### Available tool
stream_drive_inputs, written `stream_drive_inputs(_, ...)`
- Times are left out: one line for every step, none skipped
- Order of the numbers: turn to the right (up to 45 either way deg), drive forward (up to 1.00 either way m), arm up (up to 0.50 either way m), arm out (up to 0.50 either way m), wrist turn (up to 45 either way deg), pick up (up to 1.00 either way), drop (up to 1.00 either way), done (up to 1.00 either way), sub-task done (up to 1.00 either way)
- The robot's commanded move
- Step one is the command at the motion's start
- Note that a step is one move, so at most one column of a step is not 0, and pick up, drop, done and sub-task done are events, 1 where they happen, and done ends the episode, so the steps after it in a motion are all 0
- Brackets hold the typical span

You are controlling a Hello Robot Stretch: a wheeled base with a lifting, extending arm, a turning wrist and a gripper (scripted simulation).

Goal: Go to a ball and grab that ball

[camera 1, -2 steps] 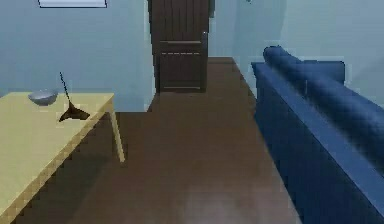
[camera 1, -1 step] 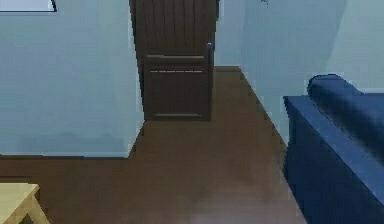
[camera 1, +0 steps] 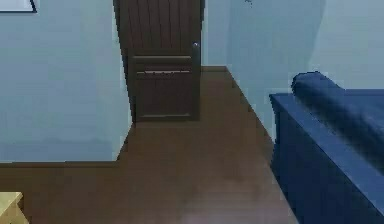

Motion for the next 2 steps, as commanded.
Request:
stream_drive_inputs(0.0, 1.00, 0.00, 0.00, 0.0, 0.00, 0.00, 0.00, 0.00)
stream_drive_inputs(0.0, 0.70, 0.00, 0.00, 0.0, 0.00, 0.00, 0.00, 0.00)
